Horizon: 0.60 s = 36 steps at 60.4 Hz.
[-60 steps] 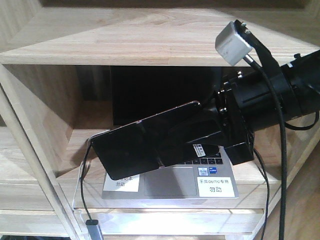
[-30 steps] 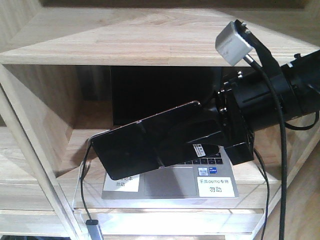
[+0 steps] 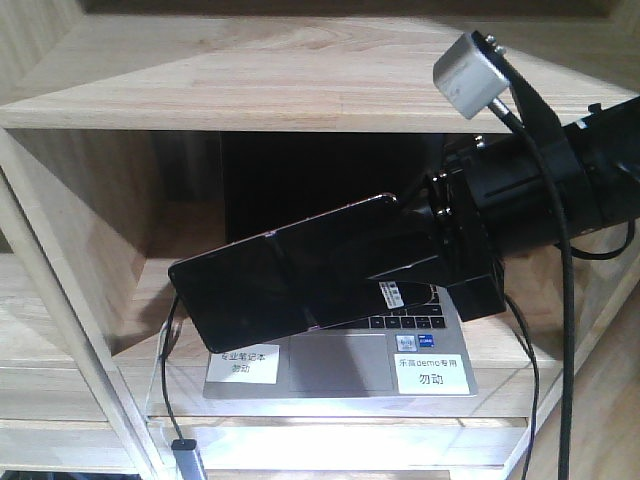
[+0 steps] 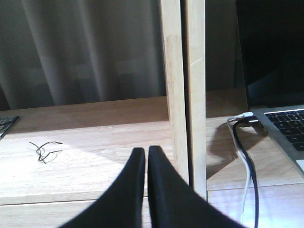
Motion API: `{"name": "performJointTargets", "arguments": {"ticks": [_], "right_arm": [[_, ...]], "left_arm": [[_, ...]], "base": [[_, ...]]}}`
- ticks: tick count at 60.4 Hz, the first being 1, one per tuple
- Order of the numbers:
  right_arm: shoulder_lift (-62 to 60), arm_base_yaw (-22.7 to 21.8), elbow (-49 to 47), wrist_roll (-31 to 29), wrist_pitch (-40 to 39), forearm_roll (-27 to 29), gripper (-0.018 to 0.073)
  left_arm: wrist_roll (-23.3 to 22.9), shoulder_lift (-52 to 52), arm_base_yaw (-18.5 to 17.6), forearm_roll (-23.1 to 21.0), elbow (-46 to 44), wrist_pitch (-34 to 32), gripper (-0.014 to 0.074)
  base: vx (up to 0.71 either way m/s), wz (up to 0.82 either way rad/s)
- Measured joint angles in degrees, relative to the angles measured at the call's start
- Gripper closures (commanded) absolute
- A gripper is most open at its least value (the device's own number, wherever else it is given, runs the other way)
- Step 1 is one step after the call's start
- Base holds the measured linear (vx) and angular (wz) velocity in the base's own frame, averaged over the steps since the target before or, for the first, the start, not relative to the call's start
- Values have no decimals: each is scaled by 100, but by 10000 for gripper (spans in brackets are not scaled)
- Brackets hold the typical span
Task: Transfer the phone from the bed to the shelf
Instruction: 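Hold the phone in front of the shelf above the laptop, then raise the right gripper with the phone up to the upper shelf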
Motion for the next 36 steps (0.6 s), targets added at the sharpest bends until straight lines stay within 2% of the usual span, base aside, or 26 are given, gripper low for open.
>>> {"name": "performJointTargets", "arguments": {"ticks": [13, 26, 36], "right_arm": [[-128, 0, -117, 0, -231, 337, 561], [-140, 0, -947, 12, -502, 498, 561], [-147, 0, -1542, 63, -1198, 594, 561]], "left_arm": [[0, 0, 0, 0, 0, 0, 595], [0, 0, 0, 0, 0, 0, 595], [0, 0, 0, 0, 0, 0, 595]], "base": [[0, 0], [0, 0], [0, 0]]}}
